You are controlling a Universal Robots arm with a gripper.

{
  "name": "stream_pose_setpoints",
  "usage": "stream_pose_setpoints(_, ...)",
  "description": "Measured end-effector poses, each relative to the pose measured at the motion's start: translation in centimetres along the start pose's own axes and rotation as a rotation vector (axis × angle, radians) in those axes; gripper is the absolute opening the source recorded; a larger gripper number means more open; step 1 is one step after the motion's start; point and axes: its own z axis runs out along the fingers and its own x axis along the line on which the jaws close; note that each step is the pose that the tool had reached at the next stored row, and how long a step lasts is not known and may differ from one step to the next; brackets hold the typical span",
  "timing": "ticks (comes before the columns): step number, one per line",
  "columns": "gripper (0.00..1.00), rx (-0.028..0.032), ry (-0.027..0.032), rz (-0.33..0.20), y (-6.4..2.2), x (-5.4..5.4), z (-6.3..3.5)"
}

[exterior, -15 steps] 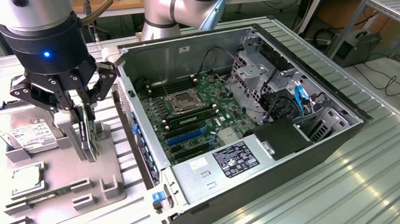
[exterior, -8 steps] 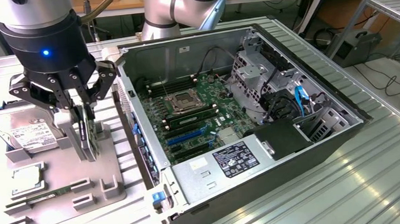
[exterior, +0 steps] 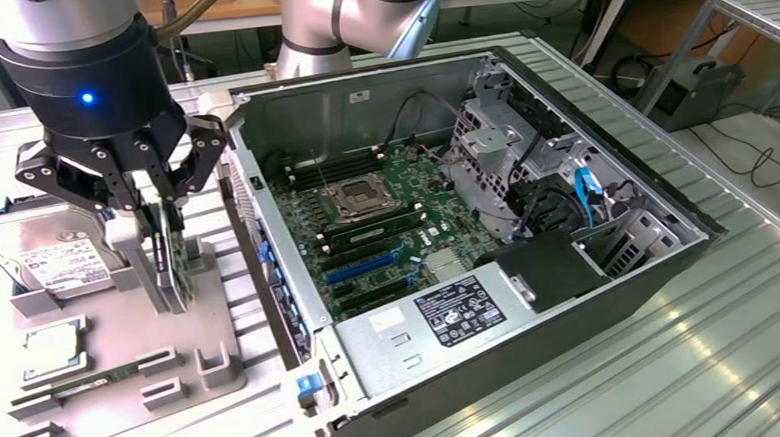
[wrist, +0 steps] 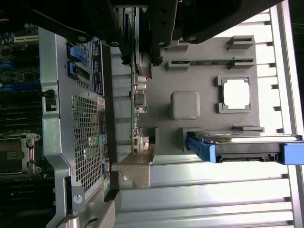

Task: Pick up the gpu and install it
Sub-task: 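Pick up the gpu and move the gpu toward the slot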

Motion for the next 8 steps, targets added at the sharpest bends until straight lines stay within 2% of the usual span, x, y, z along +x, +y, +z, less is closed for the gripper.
stream_pose_setpoints(8,0.26,0.0000,0.0000,0.000,0.01,-0.01,-0.37)
